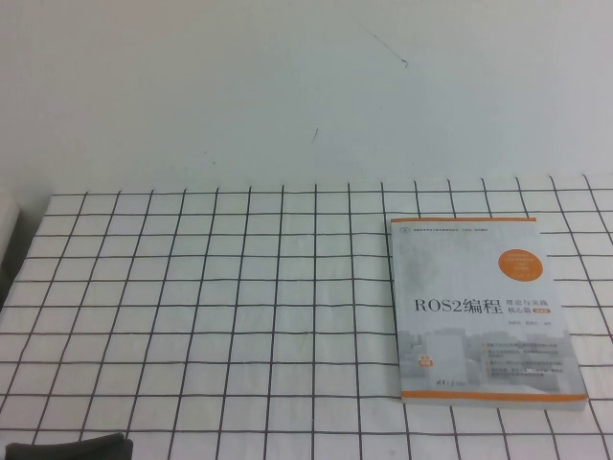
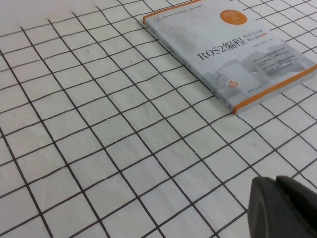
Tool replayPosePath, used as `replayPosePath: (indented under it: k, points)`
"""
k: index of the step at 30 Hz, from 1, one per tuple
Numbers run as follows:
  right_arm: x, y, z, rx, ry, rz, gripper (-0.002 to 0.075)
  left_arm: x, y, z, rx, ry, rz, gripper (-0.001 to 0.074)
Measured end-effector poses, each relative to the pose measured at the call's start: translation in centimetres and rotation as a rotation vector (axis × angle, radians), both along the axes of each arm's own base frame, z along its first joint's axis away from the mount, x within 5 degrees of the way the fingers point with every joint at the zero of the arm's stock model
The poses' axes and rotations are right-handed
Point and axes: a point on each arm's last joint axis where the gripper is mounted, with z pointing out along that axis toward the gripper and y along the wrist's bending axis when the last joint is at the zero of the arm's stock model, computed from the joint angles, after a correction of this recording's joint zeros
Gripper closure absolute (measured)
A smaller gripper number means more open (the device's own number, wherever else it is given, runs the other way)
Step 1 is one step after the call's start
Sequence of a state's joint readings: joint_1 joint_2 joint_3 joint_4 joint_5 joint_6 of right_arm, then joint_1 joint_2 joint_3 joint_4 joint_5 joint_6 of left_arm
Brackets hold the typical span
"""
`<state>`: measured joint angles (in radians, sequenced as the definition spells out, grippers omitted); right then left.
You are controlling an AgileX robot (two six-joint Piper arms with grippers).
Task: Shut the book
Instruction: 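Close the open booklet and leave it lying on the table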
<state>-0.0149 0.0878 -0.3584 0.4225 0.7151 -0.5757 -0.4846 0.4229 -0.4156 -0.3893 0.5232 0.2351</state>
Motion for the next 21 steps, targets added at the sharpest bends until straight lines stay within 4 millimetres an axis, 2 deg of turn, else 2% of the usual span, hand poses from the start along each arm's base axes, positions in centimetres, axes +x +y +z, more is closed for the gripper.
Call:
replayPosePath:
  k: [5,16,21]
  points:
    - [0.0,0.0,0.0,0.0,0.0,0.0,0.0729,0.1,0.0,-0.9,0.009,0.01,0.007,0.0738]
    - [0.0,0.0,0.0,0.0,0.0,0.0,0.0729,-0.1,0.9,-7.3,0.208,0.088,0.012,0.0738]
    - [0.0,0.0,0.0,0.0,0.0,0.0,0.0729,0.0,0.9,-7.6,0.202,0.068,0.023,0.0738]
